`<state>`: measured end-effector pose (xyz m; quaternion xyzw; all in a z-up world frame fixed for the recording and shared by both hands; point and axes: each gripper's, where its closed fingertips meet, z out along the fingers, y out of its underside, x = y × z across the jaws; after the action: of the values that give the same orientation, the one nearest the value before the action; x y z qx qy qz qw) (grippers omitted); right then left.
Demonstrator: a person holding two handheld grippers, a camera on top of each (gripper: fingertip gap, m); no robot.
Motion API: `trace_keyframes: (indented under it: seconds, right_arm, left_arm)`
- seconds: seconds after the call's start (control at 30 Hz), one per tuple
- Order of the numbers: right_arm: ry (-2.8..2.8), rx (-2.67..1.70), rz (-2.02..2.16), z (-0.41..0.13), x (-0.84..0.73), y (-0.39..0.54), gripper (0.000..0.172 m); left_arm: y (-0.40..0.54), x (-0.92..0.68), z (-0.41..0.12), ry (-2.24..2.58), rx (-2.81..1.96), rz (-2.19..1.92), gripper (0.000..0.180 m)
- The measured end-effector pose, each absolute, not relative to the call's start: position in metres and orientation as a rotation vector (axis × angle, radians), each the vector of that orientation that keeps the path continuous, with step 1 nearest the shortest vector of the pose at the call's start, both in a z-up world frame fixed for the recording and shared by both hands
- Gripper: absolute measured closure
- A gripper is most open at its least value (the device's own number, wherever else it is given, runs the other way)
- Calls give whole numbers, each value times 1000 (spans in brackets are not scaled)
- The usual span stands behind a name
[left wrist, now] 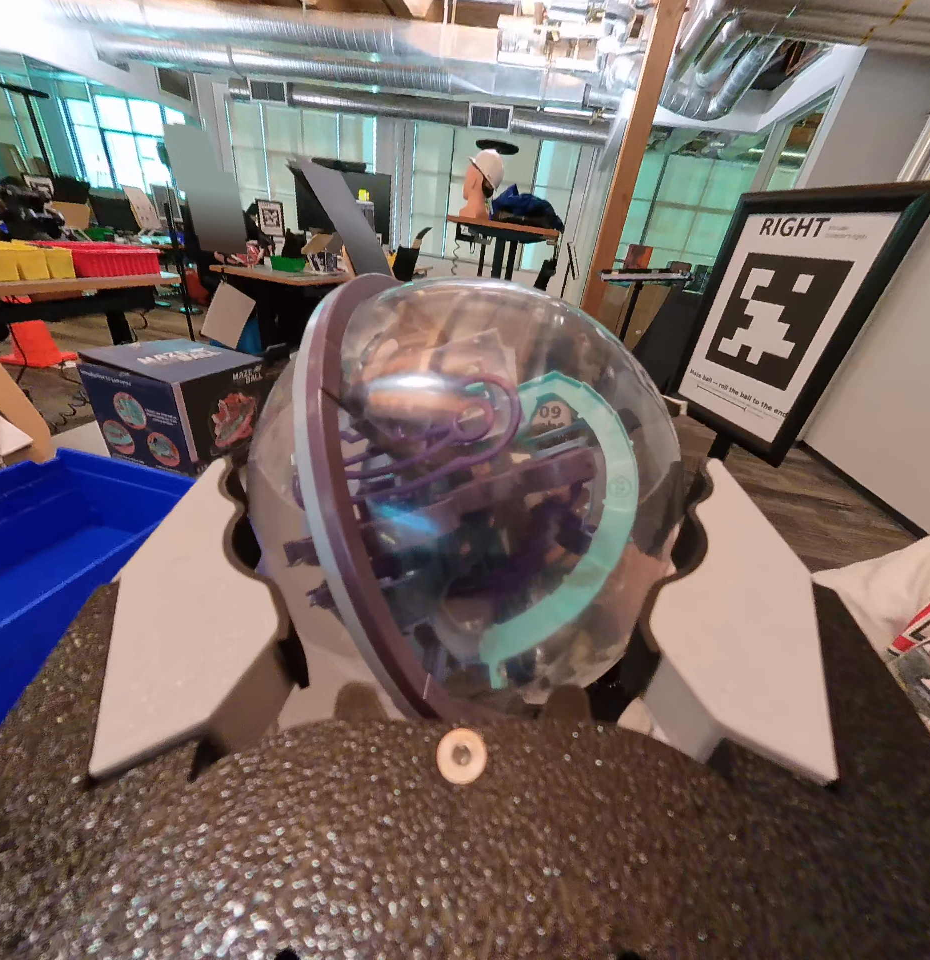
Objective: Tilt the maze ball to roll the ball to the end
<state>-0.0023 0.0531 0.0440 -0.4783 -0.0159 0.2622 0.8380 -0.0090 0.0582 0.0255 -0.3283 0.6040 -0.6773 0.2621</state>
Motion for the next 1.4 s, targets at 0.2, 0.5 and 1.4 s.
trace_keyframes:
  seconds: [0.2, 0.5, 1.4]
  right_arm:
    - [-52, -941, 541, 64, -8, 49, 24]
    - [-62, -969, 546, 66, -8, 54, 24]
    - [-209, -1158, 411, 36, -37, 77, 15]
  left_arm:
    - [57, -16, 54, 1509, -776, -1887, 23]
    - [63, -15, 59, 1431, -796, -1928, 24]
    - [58, -16, 31, 1791, -871, -1593, 23]
